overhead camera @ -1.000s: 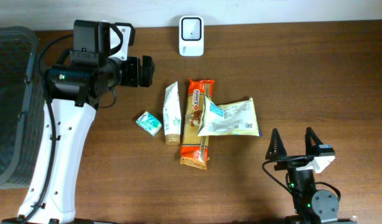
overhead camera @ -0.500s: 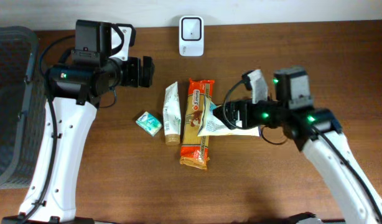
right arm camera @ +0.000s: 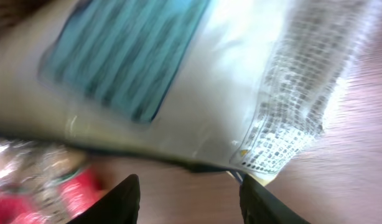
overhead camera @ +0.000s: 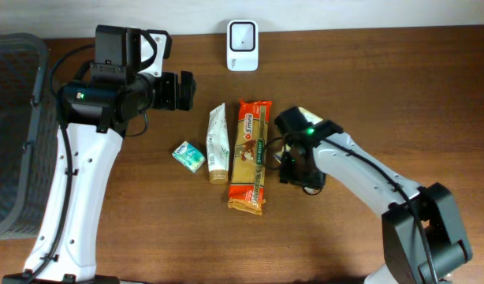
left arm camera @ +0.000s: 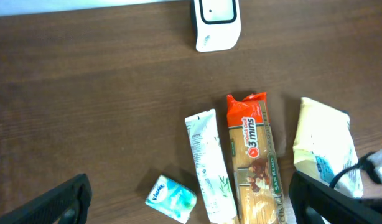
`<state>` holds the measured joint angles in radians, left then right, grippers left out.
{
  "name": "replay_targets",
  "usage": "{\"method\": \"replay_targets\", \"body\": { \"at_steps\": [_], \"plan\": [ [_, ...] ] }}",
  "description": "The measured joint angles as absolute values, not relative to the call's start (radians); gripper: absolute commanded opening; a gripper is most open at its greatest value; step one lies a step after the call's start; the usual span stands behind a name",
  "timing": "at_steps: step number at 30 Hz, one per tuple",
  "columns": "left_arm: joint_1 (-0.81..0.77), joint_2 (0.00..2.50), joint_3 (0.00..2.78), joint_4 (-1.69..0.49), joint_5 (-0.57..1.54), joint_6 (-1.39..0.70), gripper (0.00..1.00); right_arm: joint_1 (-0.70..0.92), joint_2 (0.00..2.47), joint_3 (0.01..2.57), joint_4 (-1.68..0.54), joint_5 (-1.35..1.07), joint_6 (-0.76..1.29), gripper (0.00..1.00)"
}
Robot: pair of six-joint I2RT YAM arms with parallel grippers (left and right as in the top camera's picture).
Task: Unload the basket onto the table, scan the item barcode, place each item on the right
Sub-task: 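Grasp the white snack bag with the right gripper and lift it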
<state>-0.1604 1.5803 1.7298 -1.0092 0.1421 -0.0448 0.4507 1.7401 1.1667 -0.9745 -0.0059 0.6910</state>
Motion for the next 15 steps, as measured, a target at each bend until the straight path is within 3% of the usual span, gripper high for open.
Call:
{"method": "replay_targets", "body": {
  "at_steps": [4,8,10,12,15],
  "plan": [
    [-0.160,1.580,1.730,-1.010,0.142,-0.045,0.99,0.220,1.740,1.166,-0.965,0.172,0.657,0.57],
    [-0.160,1.580,1.730,-1.010,0.142,-0.045,0.99,-0.049,1.740,1.166,-0.880,0.061,0.475,0.59],
    [-0.160,1.580,1.730,-1.010,0.142,-0.045,0.99,-0.128,1.740,1.204,-0.892,-0.117,0.368,0.71],
    [-0.160,1.580,1.730,-1.010,0.142,-0.045,0.99,-0.167,1.740,1.260,-0.945,-0.331,0.308,0.98],
    [-0.160,1.580,1.730,-1.010,0.142,-0.045,0.99,-0.138,1.740,1.274,-0.950,-0.485,0.366,0.99]
  ]
}}
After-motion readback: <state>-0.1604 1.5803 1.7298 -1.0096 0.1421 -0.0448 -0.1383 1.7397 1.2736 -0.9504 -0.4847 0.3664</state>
